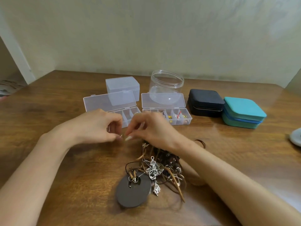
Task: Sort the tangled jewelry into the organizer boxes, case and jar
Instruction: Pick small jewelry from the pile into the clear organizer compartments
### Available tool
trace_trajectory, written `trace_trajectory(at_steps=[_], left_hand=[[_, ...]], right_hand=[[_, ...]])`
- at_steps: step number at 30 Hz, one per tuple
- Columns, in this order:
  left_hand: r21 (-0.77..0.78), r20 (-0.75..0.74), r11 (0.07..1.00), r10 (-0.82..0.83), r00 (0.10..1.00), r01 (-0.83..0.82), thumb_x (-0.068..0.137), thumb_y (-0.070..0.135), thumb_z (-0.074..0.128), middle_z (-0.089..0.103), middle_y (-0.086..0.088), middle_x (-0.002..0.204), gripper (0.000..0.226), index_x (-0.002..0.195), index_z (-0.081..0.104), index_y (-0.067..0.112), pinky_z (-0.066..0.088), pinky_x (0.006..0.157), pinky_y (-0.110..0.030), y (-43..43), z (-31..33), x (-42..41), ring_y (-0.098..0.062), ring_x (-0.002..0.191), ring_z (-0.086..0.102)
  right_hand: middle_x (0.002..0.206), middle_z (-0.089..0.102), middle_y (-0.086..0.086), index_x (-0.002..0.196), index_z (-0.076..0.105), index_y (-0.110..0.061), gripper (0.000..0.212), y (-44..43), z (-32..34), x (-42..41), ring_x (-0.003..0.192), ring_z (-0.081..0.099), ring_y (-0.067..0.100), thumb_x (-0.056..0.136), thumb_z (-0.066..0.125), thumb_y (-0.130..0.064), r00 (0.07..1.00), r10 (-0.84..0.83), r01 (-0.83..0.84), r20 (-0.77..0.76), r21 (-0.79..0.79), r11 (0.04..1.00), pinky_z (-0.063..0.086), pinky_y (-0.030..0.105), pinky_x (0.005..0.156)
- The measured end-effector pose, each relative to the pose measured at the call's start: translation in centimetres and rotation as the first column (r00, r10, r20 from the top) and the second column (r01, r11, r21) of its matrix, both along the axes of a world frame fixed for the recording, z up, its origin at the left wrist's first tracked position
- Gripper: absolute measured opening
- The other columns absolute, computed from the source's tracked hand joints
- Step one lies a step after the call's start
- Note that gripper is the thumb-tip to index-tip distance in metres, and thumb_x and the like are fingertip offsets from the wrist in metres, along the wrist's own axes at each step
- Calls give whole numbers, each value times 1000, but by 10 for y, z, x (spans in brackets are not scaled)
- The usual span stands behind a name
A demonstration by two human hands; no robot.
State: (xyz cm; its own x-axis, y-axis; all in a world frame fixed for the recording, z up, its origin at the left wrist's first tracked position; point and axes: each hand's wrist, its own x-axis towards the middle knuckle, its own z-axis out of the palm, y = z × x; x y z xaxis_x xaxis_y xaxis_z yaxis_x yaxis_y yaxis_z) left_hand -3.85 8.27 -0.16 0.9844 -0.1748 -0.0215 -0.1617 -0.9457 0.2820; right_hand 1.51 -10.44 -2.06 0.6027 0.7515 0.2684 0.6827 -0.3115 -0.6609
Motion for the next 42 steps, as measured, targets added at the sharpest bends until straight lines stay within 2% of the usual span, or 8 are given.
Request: trace_trajectory(at_steps=[4, 11, 17, 22, 29, 34, 38, 42], left_hand=[[81, 66, 996, 23, 998, -28, 84, 29, 63, 59, 13, 65, 9, 80, 55, 32, 36, 54, -18, -3, 1, 0, -2, 61, 53], [-106, 355, 992, -31, 934, 73, 84, 24, 65, 52, 19, 57, 25, 72, 49, 40, 31, 50, -13, -15, 0, -2, 3, 63, 54], [-73, 138, 970, -219, 966, 230, 77, 42, 71, 52, 23, 65, 22, 82, 50, 36, 33, 57, -12, -37, -5, -6, 7, 68, 49], [47, 35, 981, -190, 981, 188, 67, 52, 76, 45, 15, 79, 48, 93, 44, 28, 30, 56, -18, -38, -11, -3, -3, 72, 46], [-34, -57, 984, -176, 983, 174, 67, 46, 77, 49, 19, 85, 48, 96, 40, 40, 35, 61, -17, -35, -8, -3, 3, 75, 46], [-188, -65, 967, -185, 981, 170, 78, 34, 74, 54, 18, 88, 34, 103, 50, 34, 41, 66, -13, -32, -5, -5, 2, 75, 47], [-515, 76, 849, -92, 993, 118, 83, 31, 67, 64, 12, 90, 22, 100, 56, 24, 43, 63, -11, -45, -3, -5, 0, 72, 54], [-759, -15, 651, 20, 1000, -24, 64, 35, 74, 73, 2, 88, 43, 99, 54, 20, 51, 70, -24, -56, -11, -1, -15, 73, 63]], right_hand=[[84, 60, -4, 80, 75, -16, 8, 18, -10, -1, 80, 53, 12, 73, 79, -18, 989, 42, -25, 139, -122, 992, 47, 32, 74], [79, 65, -9, 80, 72, -21, 11, -13, 18, 16, 70, 55, 4, 76, 77, -12, 991, -62, 76, 119, -123, 989, 49, 25, 69], [79, 54, -19, 82, 74, -28, 16, -32, 15, 18, 71, 49, -3, 72, 80, -18, 995, 49, -12, 91, -369, 930, 40, 15, 64], [79, 54, -16, 82, 72, -30, 14, -30, 12, 17, 76, 50, 5, 72, 80, -24, 986, 61, 7, 152, -411, 912, 44, 29, 69], [78, 50, -18, 78, 69, -28, 8, -31, 12, 19, 73, 47, 0, 81, 73, -22, 988, 85, -21, 131, -430, 903, 39, 23, 69], [78, 56, -16, 78, 71, -24, 4, -42, 22, 24, 71, 49, 0, 80, 74, -24, 996, 93, -88, -2, -346, 934, 40, 15, 65], [78, 62, -12, 81, 72, -22, 5, -52, 32, 30, 66, 50, -2, 78, 74, -25, 993, 74, -90, -88, -189, 978, 38, 13, 63], [82, 68, 2, 81, 68, -24, 12, -51, 32, 29, 72, 58, 21, 74, 69, -34, 987, 84, -94, -135, -74, 993, 47, 40, 73]])
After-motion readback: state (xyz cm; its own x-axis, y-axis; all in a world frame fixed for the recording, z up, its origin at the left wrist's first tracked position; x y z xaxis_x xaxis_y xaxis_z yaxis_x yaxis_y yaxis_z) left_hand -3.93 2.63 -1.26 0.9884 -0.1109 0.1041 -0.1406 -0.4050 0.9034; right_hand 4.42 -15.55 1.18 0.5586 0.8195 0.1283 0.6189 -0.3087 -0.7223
